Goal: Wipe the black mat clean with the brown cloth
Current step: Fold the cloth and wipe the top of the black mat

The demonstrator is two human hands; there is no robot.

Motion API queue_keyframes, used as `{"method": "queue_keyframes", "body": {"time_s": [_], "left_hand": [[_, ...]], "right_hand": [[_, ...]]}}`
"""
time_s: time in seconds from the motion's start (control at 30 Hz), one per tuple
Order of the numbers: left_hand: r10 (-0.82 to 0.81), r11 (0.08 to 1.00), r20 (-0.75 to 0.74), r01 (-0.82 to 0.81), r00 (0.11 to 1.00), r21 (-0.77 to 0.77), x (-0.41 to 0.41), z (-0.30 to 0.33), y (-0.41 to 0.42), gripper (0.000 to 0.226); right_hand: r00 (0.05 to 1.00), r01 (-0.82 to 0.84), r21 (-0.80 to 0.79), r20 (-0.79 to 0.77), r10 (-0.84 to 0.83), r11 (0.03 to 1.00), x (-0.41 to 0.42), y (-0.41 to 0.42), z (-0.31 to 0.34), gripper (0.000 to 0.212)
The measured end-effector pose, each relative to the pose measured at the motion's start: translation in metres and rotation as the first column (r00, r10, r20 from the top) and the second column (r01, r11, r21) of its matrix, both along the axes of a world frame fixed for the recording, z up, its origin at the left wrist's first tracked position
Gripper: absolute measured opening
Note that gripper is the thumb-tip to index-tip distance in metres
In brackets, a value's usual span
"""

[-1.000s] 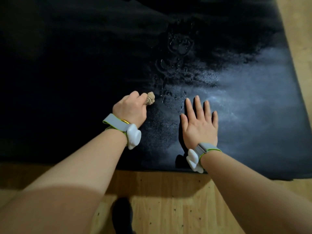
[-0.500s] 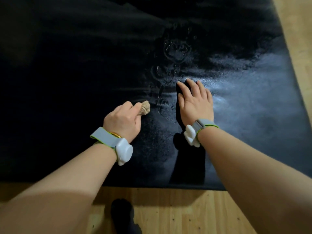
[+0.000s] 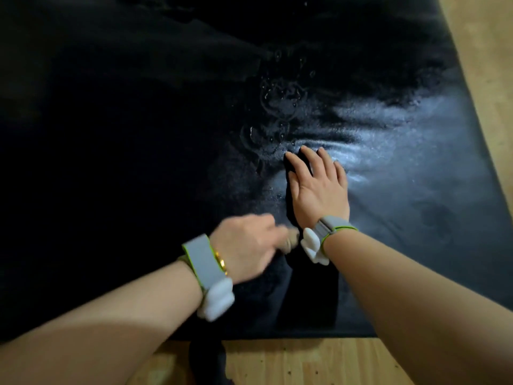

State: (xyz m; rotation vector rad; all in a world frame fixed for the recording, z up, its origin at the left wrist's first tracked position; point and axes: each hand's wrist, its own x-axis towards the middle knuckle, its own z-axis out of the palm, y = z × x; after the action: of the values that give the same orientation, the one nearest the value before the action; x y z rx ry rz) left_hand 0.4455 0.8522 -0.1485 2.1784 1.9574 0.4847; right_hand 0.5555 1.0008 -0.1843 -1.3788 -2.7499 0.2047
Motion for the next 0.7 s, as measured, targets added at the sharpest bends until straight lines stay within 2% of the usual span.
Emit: {"method": "queue_keyframes", "body": {"time_s": [0.07,0.1,0.17,0.23,0.27,0.3,0.37,0.43,0.5,0.57,0.63,0.7], "left_hand": [[-0.098,0.995,-0.058,0.097,0.994,-0.010,-0.012,-0.001,0.008,0.030],[-0.050,0.999,-0.113,0.051,0.992,0.004,-0.027,-0.001,0.021,0.030],[0.233,0.972,-0.186,-0.233,0.954,0.023,-0.065,0.002,0.056,0.026],[0.512,0.843,-0.197,-0.534,0.836,-0.074,-0.097,0.005,0.080,0.020],[0.581,0.794,-0.174,-0.601,0.795,-0.095,-0.102,0.003,0.084,0.018],[0.600,0.784,-0.136,-0.614,0.788,-0.096,-0.100,0.001,0.086,0.016],[0.527,0.849,-0.048,-0.528,0.849,-0.026,-0.079,-0.002,0.078,0.016],[0.320,0.947,0.012,-0.320,0.948,0.010,-0.050,-0.001,0.059,0.021],[0.122,0.993,0.013,-0.122,0.992,-0.011,-0.032,0.000,0.041,0.026],[0.033,0.999,-0.043,-0.032,0.999,0.014,-0.038,0.001,0.046,0.030],[0.063,0.997,-0.142,-0.057,0.988,0.048,-0.062,0.000,0.070,0.029],[0.259,0.966,-0.198,-0.255,0.945,0.046,-0.100,0.003,0.103,0.025]], "right_hand": [[1.000,-0.002,-0.001,0.007,0.002,1.000,0.001,0.000,0.001,0.049],[1.000,0.000,0.002,0.006,0.000,1.000,0.000,0.000,0.002,0.049],[1.000,0.011,0.007,0.000,-0.011,1.000,-0.002,0.001,0.002,0.049],[1.000,0.013,0.012,0.000,-0.013,1.000,-0.001,0.000,0.002,0.048],[1.000,0.009,0.015,0.002,-0.009,1.000,-0.001,0.000,0.002,0.048],[1.000,0.009,0.014,0.006,-0.009,1.000,-0.002,0.001,0.003,0.049],[1.000,0.013,0.011,-0.005,-0.013,1.000,-0.003,0.001,0.003,0.048],[1.000,0.019,0.018,-0.007,-0.019,1.000,-0.003,0.002,0.003,0.048],[1.000,0.005,0.018,0.019,-0.005,1.000,-0.003,0.001,0.004,0.049],[1.000,0.001,0.009,0.029,-0.001,1.000,-0.002,0.001,0.005,0.049],[1.000,0.006,0.011,0.020,-0.006,1.000,-0.003,0.002,0.005,0.047],[1.000,0.006,0.029,0.016,-0.006,1.000,-0.003,0.003,0.004,0.046]]}}
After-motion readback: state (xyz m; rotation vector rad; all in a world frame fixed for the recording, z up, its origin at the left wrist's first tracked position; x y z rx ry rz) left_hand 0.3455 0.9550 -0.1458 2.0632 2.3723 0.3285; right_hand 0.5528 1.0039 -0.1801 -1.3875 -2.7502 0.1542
